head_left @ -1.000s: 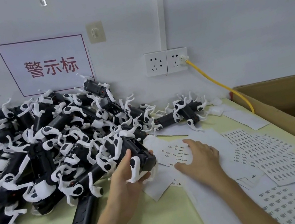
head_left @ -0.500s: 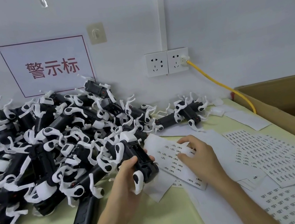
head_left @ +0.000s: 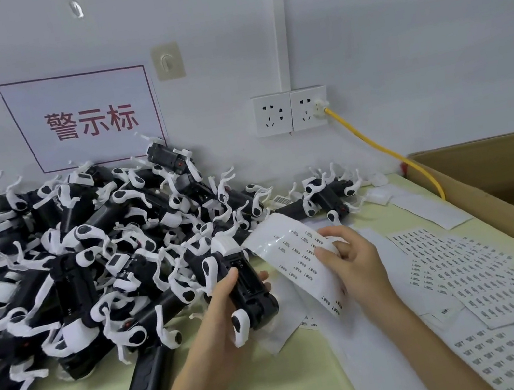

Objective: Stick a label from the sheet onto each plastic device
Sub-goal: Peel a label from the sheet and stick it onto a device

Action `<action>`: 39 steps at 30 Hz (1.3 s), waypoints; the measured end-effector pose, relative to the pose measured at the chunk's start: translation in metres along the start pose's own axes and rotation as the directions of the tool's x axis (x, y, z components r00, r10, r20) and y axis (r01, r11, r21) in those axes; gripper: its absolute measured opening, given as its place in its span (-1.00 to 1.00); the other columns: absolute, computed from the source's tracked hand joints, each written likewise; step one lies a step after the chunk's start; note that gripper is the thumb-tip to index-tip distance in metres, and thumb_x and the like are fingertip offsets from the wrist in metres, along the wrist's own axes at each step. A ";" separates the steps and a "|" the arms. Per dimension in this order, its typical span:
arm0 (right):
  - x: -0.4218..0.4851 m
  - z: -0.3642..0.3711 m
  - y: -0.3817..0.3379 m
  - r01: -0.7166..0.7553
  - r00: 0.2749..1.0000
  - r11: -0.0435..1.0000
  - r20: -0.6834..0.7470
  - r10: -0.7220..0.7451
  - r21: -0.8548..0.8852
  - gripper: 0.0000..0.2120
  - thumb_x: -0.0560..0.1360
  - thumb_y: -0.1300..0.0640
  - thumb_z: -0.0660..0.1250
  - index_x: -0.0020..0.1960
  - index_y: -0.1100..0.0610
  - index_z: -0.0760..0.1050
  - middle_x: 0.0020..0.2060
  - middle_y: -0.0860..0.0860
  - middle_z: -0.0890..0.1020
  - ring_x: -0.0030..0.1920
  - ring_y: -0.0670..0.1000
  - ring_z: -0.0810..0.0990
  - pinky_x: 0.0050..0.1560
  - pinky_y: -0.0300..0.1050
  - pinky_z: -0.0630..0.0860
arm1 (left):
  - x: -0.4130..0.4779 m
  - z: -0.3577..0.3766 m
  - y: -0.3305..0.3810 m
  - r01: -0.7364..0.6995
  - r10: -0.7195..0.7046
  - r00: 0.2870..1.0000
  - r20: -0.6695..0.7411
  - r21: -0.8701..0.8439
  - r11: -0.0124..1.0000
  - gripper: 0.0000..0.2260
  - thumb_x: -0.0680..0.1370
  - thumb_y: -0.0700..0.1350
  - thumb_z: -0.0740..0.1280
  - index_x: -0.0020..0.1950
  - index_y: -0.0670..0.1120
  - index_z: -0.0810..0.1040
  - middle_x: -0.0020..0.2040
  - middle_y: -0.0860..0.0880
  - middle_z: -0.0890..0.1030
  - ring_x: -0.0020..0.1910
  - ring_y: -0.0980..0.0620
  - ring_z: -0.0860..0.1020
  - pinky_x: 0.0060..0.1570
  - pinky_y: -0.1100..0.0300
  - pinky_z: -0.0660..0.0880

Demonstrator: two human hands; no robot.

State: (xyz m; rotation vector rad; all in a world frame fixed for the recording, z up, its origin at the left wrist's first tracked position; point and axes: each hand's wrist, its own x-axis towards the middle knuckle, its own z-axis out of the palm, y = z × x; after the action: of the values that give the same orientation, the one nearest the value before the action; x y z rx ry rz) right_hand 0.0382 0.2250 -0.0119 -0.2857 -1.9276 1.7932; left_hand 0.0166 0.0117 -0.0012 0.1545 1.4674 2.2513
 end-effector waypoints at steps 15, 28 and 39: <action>-0.012 0.009 -0.003 0.307 0.951 0.872 0.142 -0.273 -0.381 -0.54 0.43 0.29 0.50 0.19 -0.13 0.51 0.12 -0.15 0.54 0.07 -0.25 0.53 0.08 -0.43 0.41 | 0.002 0.005 -0.003 0.016 -0.010 0.998 0.056 -0.113 0.994 -0.67 0.52 0.04 0.37 0.12 -0.15 0.73 0.14 -0.15 0.71 0.04 -0.06 0.72 -0.13 0.15 0.64; -0.017 0.017 -0.001 0.465 0.881 0.749 0.160 -0.446 -0.472 -0.80 0.41 0.03 0.55 0.03 -0.08 0.67 0.05 -0.23 0.58 0.14 -0.16 0.49 0.22 -0.04 0.38 | 0.006 0.004 -0.011 -0.035 0.039 0.992 0.117 -0.037 0.999 -0.53 0.34 0.05 0.52 0.17 -0.17 0.70 0.15 -0.15 0.70 0.07 -0.07 0.68 -0.02 0.07 0.64; -0.017 0.017 -0.005 0.469 0.875 0.726 0.153 -0.460 -0.503 -0.82 0.37 0.06 0.60 -0.04 -0.04 0.69 -0.11 -0.18 0.60 -0.06 -0.15 0.53 0.07 -0.18 0.38 | 0.005 0.003 -0.013 -0.112 0.103 0.985 0.139 0.062 0.992 -0.51 0.33 0.05 0.53 0.21 -0.12 0.69 0.21 -0.19 0.67 0.15 -0.11 0.66 0.01 0.09 0.61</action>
State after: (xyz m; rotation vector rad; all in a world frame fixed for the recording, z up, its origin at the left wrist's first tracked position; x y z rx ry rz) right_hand 0.0452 0.2011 -0.0111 0.0476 -2.2290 0.9221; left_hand 0.0173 0.0203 -0.0120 0.4098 1.4977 2.2259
